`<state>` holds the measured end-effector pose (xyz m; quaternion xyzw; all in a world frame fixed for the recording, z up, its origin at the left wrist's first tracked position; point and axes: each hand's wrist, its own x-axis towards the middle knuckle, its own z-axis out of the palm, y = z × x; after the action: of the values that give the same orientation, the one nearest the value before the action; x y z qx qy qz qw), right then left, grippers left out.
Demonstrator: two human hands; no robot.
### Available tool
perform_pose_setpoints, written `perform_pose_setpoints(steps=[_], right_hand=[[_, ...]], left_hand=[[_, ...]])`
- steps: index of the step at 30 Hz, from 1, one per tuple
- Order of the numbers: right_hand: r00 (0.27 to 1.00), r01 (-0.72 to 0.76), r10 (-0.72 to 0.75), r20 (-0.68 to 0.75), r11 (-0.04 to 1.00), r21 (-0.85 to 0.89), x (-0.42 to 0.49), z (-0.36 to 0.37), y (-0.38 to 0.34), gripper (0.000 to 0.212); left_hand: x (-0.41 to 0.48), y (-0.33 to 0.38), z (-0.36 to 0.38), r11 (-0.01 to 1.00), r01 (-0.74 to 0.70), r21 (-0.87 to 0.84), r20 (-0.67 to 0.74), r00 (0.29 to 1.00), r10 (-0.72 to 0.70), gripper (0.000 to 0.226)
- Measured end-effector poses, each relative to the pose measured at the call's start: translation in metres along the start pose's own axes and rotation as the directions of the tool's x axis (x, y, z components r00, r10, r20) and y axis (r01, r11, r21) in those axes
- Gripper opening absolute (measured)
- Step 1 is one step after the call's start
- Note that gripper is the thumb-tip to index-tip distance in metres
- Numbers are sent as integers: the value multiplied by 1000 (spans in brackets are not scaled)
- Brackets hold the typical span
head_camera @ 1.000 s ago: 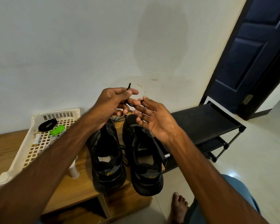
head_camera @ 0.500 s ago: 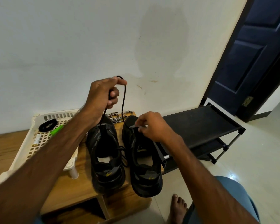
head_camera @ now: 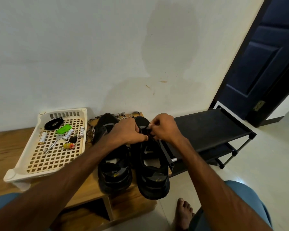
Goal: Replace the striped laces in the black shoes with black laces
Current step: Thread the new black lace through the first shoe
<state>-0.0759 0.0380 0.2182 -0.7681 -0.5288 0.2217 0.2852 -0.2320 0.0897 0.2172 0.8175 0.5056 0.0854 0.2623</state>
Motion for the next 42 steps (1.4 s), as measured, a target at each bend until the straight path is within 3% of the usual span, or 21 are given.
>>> perform_pose_setpoints(steps=[2, 3, 4, 6, 8, 14, 17, 19, 21, 25, 27, 29, 38, 40, 42], right_hand=[[995, -97, 92, 35, 974, 204, -1, -4, 6, 13], [995, -101, 93, 47, 970, 223, -1, -4, 7, 11], [998, -58, 51, 43, 983, 172, -1, -5, 7, 10], [995, 92, -90, 50, 995, -39, -2, -1, 5, 27], [982, 182, -165, 93, 958, -222, -6, 4, -4, 37], [969, 244, -228, 91, 852, -462, -7, 13, -16, 19], [985, 169, -169, 30, 928, -331, -2, 7, -9, 22], [989, 93, -107, -103, 986, -136, 0, -2, -2, 26], [977, 81, -92, -191, 995, -64, -2, -9, 2, 17], [975, 219, -190, 118, 914, -341, -12, 5, -9, 35], [969, 247, -216, 121, 854, -459, -14, 16, -15, 30], [971, 235, -230, 68, 850, -471, -14, 19, -17, 27], [985, 170, -169, 36, 907, -384, -11, 15, -17, 16], [984, 127, -148, -97, 971, -203, -9, 2, -13, 12], [909, 102, -68, -410, 993, 61, -5, -18, -7, 14]], left_hand=[[-1, 1, 1, 996, 42, -74, -18, 999, -43, 23], [-1, 2, 2, 993, 59, -101, -40, 997, -64, 20], [-2, 2, 4, 991, 71, -114, -71, 994, -80, 19], [-2, 3, 7, 990, 76, -120, -137, 986, -93, 21], [-1, 3, 8, 991, 65, -119, -170, 982, -85, 20], [1, -4, 6, 987, 54, -149, -152, 985, -76, 14], [2, -4, 7, 985, 66, -159, -157, 983, -91, 15], [2, -4, 6, 982, 71, -177, -153, 983, -99, 16], [2, -4, 6, 981, 62, -184, -144, 986, -89, 16], [2, -4, 6, 983, 28, -181, -139, 989, -54, 13], [2, -4, 4, 987, 5, -160, -139, 990, -28, 9], [2, -5, 4, 986, -7, -167, -121, 993, -13, 9], [5, -10, 6, 974, 12, -225, -101, 994, -35, 9], [5, -9, 7, 972, 37, -231, -113, 992, -64, 12], [5, -10, 6, 969, 69, -238, -111, 989, -97, 15]])
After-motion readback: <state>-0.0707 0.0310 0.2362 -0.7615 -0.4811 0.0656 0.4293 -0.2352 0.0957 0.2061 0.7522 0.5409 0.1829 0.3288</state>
